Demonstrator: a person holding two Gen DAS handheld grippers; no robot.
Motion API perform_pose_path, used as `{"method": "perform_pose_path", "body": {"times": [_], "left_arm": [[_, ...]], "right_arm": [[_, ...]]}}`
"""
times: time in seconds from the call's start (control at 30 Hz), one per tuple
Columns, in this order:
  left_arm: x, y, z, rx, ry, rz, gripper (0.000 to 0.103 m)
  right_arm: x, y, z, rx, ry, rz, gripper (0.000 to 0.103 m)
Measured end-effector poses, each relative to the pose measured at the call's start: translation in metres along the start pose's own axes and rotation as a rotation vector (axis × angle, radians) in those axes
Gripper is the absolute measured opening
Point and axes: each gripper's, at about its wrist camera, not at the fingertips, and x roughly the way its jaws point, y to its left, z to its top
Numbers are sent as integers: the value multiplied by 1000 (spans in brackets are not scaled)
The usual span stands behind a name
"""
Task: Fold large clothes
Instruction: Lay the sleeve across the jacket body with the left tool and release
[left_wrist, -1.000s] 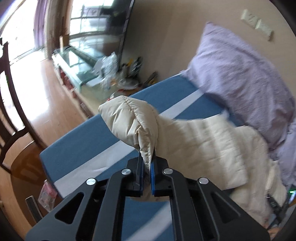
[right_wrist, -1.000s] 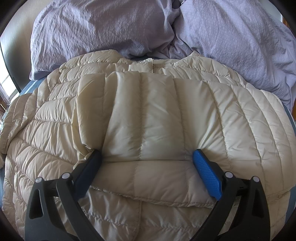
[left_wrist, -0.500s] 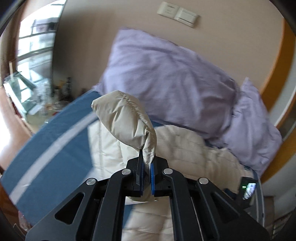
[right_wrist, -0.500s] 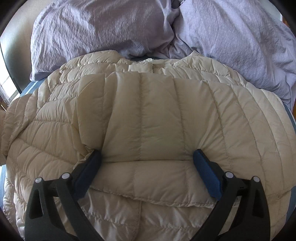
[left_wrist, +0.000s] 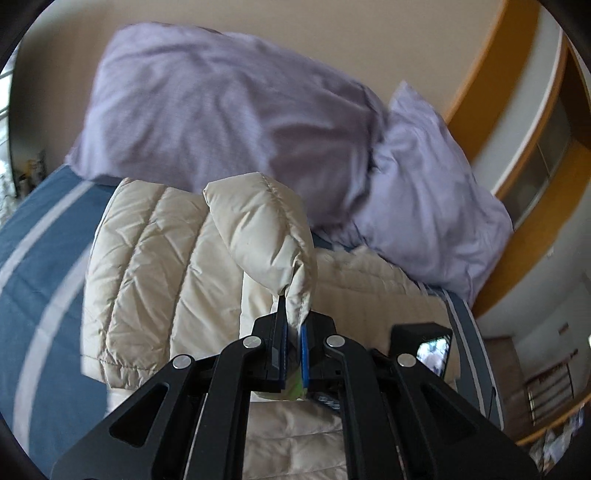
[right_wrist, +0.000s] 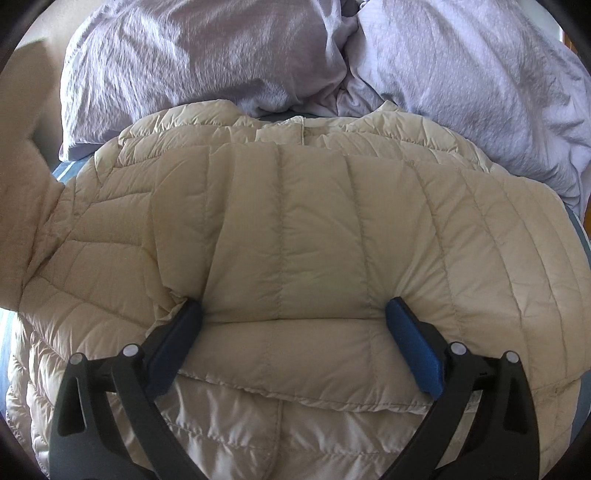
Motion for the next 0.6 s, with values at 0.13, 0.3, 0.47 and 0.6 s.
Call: {"method": "perform_pose_path", "body": {"times": [0.13, 0.3, 0.47, 0.6], "left_arm": [[24, -18, -9, 22, 45, -23, 4], [50, -30, -18, -3, 118, -59, 4], [59, -51, -22, 41, 125, -74, 4], [68, -65, -24, 57, 142, -82, 4]], "right_arm": [[1, -2, -2, 15, -6, 9, 100], [-1, -5, -3, 33, -6, 22, 100], [-28, -20, -2, 23, -51, 15, 100], [-47, -38, -6, -20, -83, -59, 100]]}}
